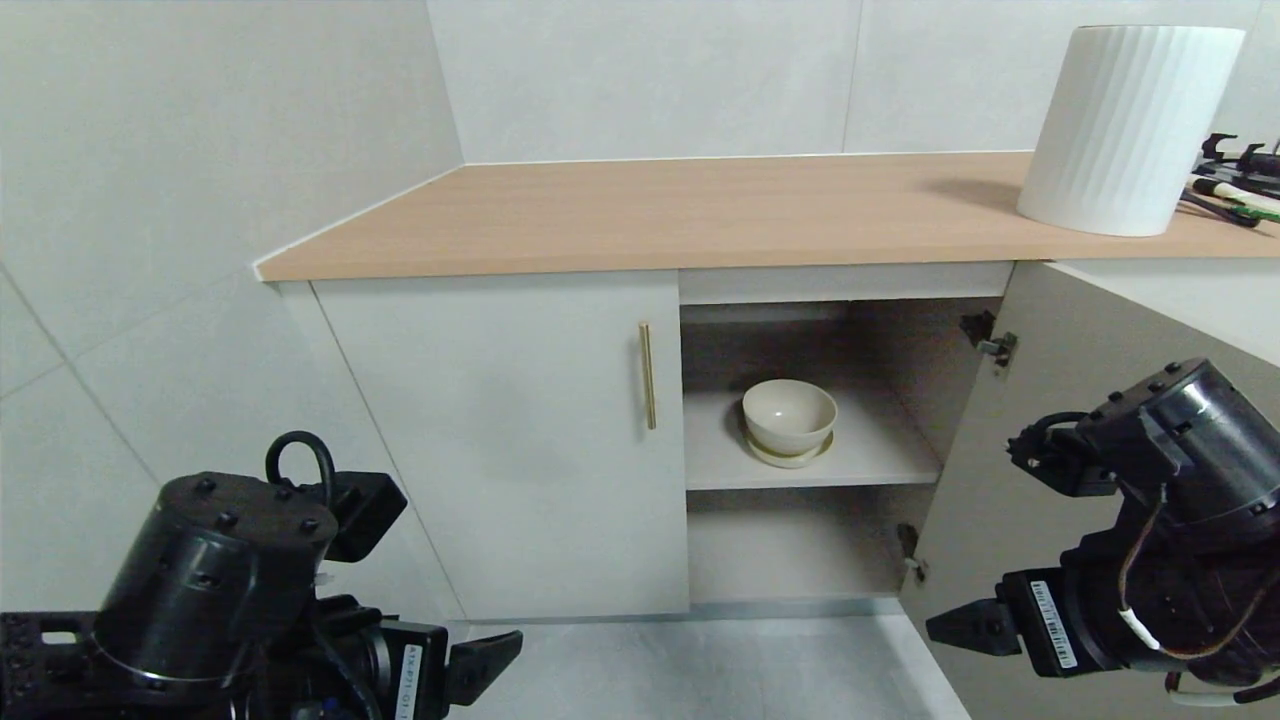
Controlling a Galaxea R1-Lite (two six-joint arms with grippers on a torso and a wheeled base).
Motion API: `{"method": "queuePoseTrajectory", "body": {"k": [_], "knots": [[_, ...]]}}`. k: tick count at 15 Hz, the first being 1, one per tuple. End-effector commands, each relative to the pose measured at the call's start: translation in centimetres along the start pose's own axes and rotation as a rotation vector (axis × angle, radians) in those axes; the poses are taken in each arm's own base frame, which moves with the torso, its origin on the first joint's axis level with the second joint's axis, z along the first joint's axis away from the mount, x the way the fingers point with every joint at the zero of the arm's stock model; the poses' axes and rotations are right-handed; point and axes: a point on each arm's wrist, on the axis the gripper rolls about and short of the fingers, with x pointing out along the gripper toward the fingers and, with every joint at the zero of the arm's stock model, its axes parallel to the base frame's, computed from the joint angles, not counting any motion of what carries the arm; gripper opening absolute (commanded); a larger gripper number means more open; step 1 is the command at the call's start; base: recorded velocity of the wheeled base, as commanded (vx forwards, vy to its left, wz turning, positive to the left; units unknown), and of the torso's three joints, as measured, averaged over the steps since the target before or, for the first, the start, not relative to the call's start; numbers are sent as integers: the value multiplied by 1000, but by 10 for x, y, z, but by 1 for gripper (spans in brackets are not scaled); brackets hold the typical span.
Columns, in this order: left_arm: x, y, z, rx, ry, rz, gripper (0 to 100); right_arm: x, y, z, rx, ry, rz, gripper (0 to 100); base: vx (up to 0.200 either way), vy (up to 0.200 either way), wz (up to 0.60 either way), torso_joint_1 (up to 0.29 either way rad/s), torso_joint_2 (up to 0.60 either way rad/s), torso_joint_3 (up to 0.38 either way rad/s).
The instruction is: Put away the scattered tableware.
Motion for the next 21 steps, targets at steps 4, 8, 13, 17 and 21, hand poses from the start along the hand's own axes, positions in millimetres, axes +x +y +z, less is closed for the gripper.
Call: {"method": "queuePoseTrajectory", "body": {"k": [4,8,13,17,21], "knots": [[1,0,-1,1,3,1,100,2,0,-1,-2,7,-5,100,-200,0,0,4,-1,2],[1,0,-1,1,2,1,100,2,0,-1,-4,10,-6,100,0,0,0,0,0,0],[2,0,-1,1,5,3,100,2,0,-1,-4,9,-6,100,0,0,0,0,0,0],[2,0,-1,9,9,4,100,0,-2,-4,-9,9,-8,100,0,-100,0,1,1,1],[2,0,-2,12,9,4,100,-17,-10,-20,-127,-7,8,100,0,-200,0,4,0,2]]}}
